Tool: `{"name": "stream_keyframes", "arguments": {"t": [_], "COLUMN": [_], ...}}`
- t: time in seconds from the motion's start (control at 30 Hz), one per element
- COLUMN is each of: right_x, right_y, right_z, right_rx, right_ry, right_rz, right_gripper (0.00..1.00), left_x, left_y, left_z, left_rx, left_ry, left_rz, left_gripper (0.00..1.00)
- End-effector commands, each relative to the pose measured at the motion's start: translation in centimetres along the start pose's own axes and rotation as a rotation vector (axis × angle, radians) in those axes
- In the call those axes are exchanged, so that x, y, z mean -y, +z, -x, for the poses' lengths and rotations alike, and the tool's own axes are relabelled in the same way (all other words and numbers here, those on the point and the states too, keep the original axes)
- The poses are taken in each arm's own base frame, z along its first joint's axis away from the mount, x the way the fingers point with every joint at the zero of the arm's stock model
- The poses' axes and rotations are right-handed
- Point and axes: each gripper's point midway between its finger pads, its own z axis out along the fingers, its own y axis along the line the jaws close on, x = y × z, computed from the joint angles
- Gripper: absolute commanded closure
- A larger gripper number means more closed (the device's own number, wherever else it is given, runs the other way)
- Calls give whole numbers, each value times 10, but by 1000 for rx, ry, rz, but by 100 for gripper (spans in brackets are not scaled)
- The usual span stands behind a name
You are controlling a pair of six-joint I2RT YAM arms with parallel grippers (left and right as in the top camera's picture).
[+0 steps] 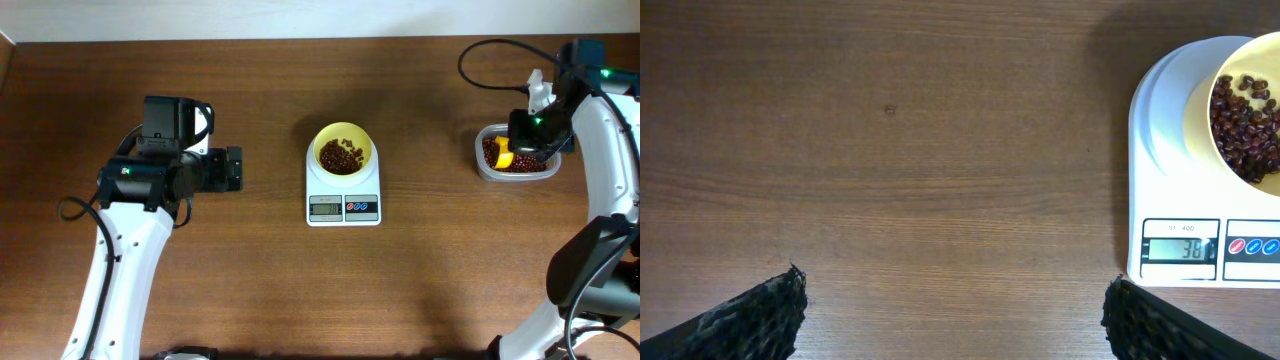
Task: Scoop item into bowl and weigh 50g on scale
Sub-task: 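Move the scoop back right and dip it into the bean tub, then lift the filled scoop out of the tub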
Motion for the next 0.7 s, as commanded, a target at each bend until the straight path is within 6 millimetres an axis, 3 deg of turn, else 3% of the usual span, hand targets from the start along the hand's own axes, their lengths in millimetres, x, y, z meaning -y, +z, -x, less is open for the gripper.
{"name": "stream_keyframes", "arguments": {"t": [0.0, 0.17, 0.37, 0.57, 0.67], "right_x": [4, 43, 43, 43, 34], "right_y": [2, -7, -27, -33, -44], "right_z": [-1, -9, -6, -2, 6], "right_rx": [3, 15, 74, 100, 148], "right_ry": [62, 194, 131, 118, 135], "right_rz": [101, 174, 161, 156, 270], "right_gripper": [96, 96, 96, 96, 96], "left_x": [-1, -1, -1, -1, -1], "left_y": [-4, -4, -4, -4, -4], "left_z": [2, 2, 2, 2, 2], "left_rx": [14, 14, 14, 14, 14], "left_ry": [1, 1, 1, 1, 1], "left_rz": [-3, -3, -3, -2, -3], "left_gripper": [1, 1, 1, 1, 1]}}
